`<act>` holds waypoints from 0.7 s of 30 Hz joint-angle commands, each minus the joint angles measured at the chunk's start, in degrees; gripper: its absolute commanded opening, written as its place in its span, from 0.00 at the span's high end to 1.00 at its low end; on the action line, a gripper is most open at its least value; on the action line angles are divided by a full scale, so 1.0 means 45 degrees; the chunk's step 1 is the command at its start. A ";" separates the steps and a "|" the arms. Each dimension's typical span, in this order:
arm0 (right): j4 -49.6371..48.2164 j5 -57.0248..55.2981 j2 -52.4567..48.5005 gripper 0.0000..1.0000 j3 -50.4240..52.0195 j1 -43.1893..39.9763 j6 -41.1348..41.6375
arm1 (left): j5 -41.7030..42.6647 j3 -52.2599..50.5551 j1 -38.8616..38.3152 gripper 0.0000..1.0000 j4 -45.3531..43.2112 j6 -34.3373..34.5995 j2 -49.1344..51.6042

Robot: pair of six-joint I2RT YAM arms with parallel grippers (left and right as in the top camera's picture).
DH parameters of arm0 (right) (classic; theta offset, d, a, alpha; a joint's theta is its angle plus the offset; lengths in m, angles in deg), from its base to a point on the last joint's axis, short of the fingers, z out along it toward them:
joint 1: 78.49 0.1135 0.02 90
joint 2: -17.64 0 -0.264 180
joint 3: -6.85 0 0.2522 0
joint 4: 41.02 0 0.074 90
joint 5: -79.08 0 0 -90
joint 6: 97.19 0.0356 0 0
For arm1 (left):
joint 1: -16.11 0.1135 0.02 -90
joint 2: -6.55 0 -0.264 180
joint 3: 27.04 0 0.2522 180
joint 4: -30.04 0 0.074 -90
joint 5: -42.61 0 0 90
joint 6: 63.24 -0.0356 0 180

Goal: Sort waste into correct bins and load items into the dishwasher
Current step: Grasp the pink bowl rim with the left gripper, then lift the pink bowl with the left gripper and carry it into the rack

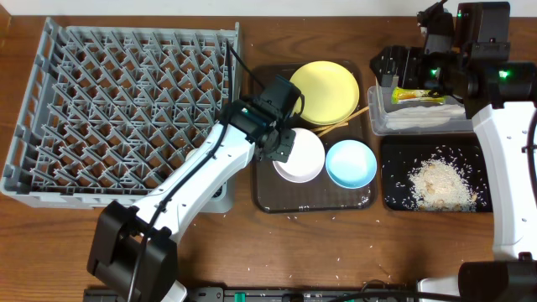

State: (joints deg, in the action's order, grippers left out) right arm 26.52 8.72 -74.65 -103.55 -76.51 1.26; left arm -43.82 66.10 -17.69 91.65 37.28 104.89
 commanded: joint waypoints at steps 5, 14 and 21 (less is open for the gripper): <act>0.0005 -0.0029 0.0117 0.01 -0.0010 -0.0092 -0.0185 | -0.0267 0.0151 0.0034 0.93 0.0170 0.0359 0.0063; 0.0005 -0.0029 0.0117 0.01 -0.0010 -0.0092 -0.0185 | -0.1574 0.0151 0.0034 0.92 0.0180 0.1122 0.0063; 0.0005 -0.0029 0.0117 0.01 -0.0010 -0.0092 -0.0185 | -0.5411 0.0155 0.0034 0.93 -0.0393 0.1690 0.0049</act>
State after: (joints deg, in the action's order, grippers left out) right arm 26.49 8.72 -74.65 -103.55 -76.51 1.26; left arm -56.67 66.14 -17.69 90.74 42.86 104.94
